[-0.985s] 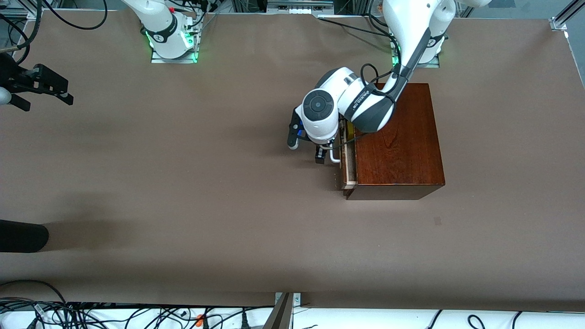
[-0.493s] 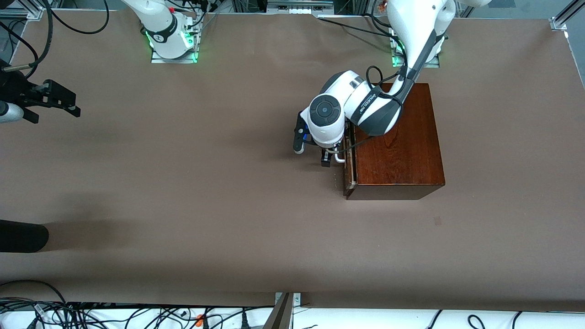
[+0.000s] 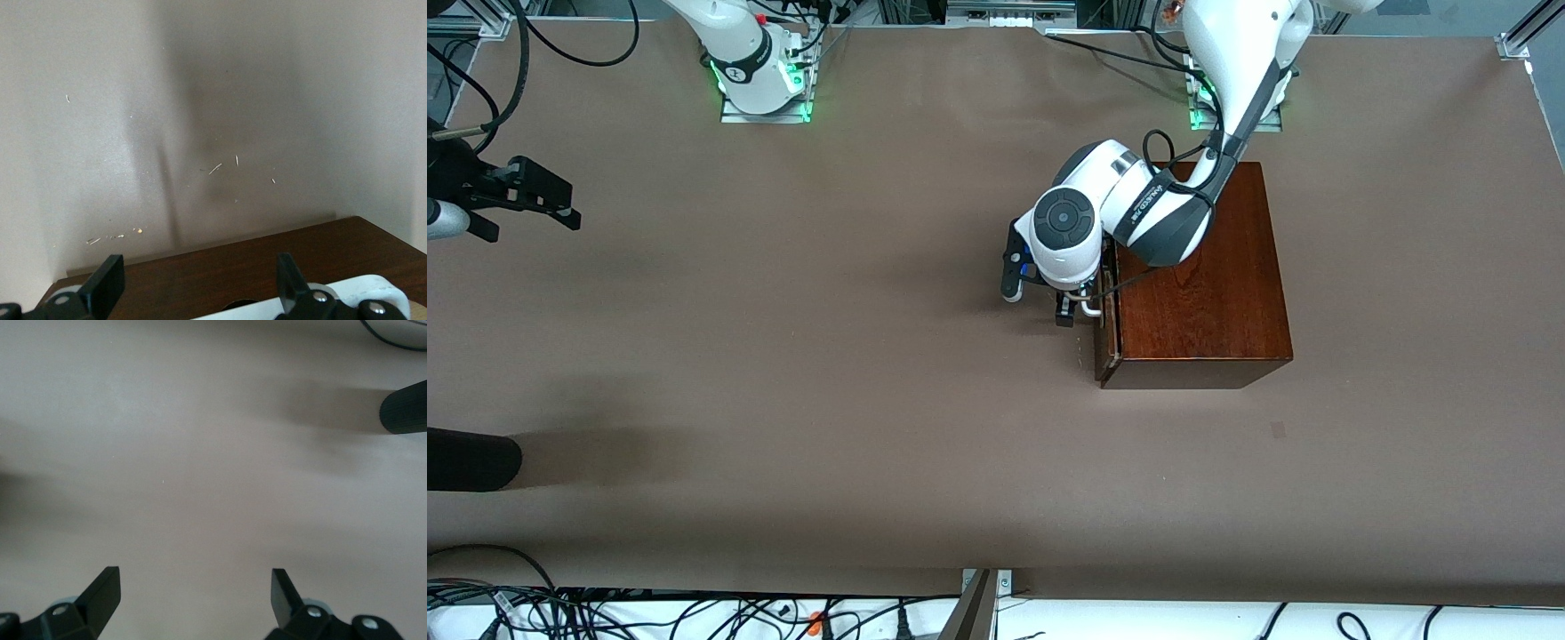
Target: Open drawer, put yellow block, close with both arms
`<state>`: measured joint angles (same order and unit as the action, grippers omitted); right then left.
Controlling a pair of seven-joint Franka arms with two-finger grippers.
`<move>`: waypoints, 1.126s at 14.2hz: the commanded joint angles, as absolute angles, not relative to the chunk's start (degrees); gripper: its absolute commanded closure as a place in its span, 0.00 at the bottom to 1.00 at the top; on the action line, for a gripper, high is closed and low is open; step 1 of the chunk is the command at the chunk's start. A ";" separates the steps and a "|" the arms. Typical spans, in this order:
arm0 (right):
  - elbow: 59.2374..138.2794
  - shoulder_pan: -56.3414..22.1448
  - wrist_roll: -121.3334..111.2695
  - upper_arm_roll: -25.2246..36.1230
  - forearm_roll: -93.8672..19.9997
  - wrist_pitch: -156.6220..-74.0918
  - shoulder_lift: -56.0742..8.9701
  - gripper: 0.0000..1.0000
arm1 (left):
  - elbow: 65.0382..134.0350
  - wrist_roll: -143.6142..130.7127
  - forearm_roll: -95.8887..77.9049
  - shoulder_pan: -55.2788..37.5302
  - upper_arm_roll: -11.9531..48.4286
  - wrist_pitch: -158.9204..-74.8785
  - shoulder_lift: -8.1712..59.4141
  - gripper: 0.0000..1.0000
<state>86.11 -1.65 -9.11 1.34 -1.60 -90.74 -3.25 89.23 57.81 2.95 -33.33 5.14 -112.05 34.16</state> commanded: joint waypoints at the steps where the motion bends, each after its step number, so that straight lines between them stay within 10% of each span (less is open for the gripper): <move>1: 85.61 -1.49 -9.84 1.14 -0.88 -90.70 -3.25 0.00 | 89.21 59.59 5.36 -32.61 4.66 -110.83 33.13 0.00; 16: 85.69 -1.49 -9.84 1.14 -0.88 -90.44 -3.25 0.00 | 88.68 53.21 1.43 -32.34 5.80 -109.25 28.58 0.00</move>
<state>86.12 -1.65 -9.17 1.34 -1.59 -90.74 -3.26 88.28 56.60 2.75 -32.65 5.14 -111.05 32.87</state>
